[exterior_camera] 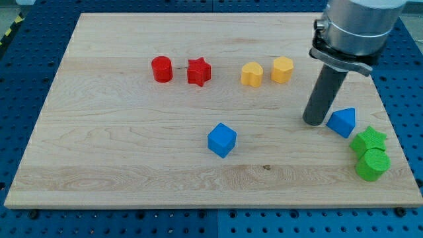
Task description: Slide blue triangle to above the green star
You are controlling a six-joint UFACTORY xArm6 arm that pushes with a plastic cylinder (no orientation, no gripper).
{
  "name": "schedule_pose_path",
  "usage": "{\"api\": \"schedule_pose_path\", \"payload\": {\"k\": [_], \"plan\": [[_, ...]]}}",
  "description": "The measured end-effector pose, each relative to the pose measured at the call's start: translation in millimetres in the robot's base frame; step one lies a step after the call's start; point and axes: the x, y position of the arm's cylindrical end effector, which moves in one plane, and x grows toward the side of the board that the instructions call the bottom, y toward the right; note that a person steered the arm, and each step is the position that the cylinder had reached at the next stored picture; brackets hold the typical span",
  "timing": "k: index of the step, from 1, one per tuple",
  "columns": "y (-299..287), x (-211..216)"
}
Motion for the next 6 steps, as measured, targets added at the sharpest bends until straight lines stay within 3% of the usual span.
{"api": "schedule_pose_path", "payload": {"k": [6], "plan": [[43.1, -1.3]]}}
